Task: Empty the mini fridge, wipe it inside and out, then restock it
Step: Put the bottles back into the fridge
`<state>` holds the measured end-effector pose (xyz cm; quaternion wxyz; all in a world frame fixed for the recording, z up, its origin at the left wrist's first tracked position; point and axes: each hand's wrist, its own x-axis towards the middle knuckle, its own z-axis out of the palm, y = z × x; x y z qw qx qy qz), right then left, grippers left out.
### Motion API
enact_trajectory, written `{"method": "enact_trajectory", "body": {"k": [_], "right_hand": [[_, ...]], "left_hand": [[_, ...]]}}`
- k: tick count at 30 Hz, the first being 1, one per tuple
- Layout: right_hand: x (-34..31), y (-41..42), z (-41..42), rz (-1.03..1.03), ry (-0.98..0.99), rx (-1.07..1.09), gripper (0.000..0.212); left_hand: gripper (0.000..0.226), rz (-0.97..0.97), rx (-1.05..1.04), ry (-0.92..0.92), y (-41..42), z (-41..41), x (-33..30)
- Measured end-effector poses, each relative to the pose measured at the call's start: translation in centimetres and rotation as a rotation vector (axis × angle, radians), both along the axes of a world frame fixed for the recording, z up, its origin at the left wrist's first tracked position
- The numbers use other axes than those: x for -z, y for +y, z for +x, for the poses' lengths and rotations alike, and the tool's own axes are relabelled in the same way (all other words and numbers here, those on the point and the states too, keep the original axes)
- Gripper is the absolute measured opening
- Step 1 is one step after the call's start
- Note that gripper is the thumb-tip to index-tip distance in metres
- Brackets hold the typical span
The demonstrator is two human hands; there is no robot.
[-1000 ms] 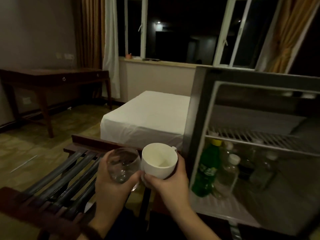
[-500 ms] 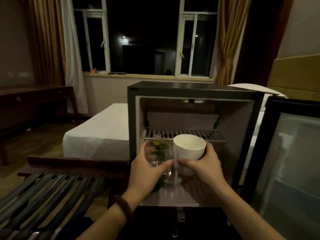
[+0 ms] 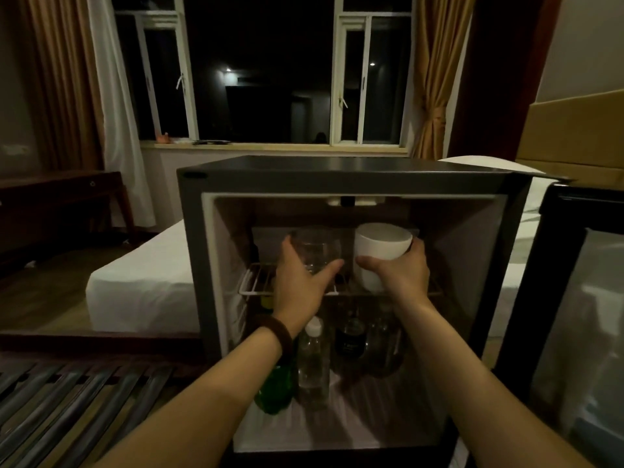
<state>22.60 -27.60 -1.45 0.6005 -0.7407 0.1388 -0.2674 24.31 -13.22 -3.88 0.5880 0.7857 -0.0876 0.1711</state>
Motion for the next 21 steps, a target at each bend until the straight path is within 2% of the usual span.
{"method": "enact_trajectory", "body": {"k": [5,10,16,18,21], "right_hand": [[0.8,0.0,2.6,-0.036,0.033,0.012,0.092],[1.5,0.2,3.3,-0.127,0.016,0.007,0.094],[1.4,0.1,0.9,-0.139,-0.02,0.0,0.1],[1.0,0.2,-1.7,-0.171,-0.038,0.007,0.097],[1.0,0.6,-7.5,-0.299,-0.136,-0.036,0.079]], "left_hand": [[0.085,0.002,-0.038,0.014,-0.4,3.3,0.2],[0.091,-0.01,-0.066,0.03,-0.3,4.3,0.5],[0.104,0.004,-0.067,0.051,-0.4,1.9,-0.3],[0.101,0.026,-0.089,0.044,-0.5,-0.3,-0.4],[0.095,0.011,-0.084,0.053,-1.0,-4.2,0.3]]}}
